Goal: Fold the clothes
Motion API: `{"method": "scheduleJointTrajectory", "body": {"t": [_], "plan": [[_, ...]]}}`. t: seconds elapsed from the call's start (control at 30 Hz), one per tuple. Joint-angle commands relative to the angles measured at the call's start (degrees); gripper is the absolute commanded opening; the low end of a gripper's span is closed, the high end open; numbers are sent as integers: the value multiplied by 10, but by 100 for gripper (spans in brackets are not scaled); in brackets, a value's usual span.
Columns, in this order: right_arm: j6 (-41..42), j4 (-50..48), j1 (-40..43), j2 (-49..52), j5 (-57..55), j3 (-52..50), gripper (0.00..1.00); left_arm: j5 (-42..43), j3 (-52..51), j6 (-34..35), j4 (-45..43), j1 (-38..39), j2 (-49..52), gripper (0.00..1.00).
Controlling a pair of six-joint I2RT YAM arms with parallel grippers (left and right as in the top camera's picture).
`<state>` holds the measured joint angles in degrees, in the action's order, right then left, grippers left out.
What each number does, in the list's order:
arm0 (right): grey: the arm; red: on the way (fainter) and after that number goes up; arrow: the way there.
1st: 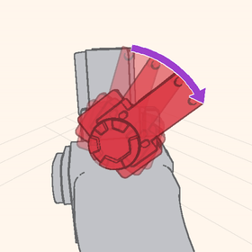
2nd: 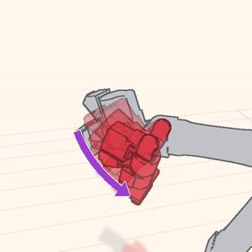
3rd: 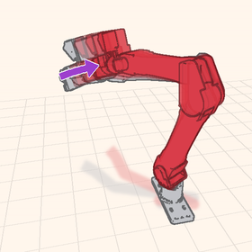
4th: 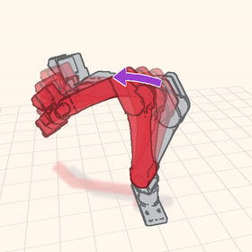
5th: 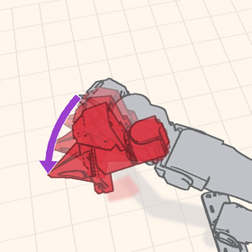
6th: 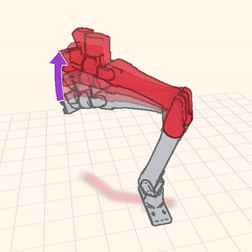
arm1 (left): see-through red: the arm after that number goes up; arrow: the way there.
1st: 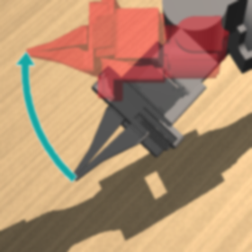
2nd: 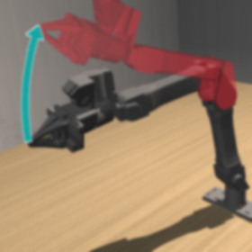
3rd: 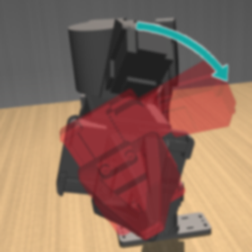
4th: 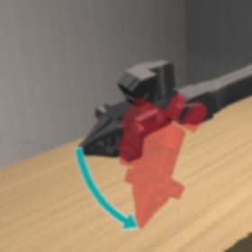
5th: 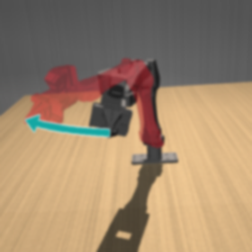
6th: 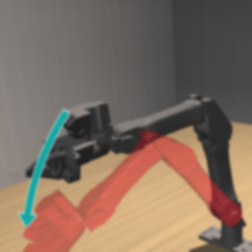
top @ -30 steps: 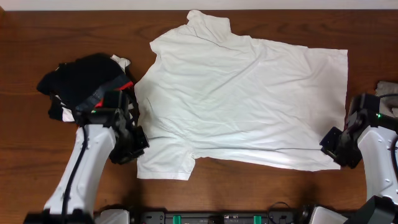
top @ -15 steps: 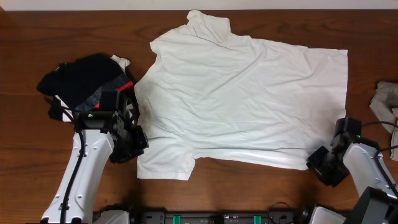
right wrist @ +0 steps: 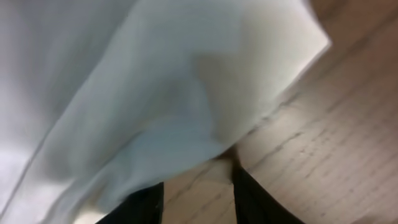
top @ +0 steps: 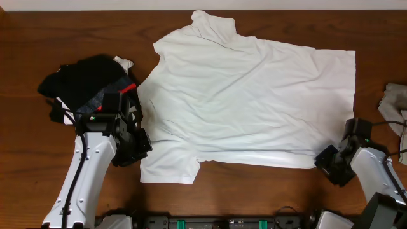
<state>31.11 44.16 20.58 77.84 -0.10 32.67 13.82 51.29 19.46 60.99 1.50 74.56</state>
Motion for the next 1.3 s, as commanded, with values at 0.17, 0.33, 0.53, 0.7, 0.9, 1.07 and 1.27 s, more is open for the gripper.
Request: {"method": "scheduleJointTrajectory", "body": {"t": [0.17,0.33,0.53,0.7,0.9,1.07,1.27], "plan": [[-65,32,5,-82,42,18,41,5,6,-3,-2,-3,0,12],[-63,30,5,-96,0,18,49,5,6,-4,-2,-3,0,12],[-39,21,15,-77,-45,17,53,5,6,-3,-6,-3,0,13],[-23,-9,23,-40,-61,5,55,5,6,-4,-6,-3,0,12],[-13,-28,24,9,-59,4,55,5,6,-4,-7,-3,0,13],[-14,-21,24,17,-62,4,36,5,6,-4,-6,-3,0,13],[-16,-5,24,-1,-70,17,4,5,6,-4,-3,-3,0,13]]}}
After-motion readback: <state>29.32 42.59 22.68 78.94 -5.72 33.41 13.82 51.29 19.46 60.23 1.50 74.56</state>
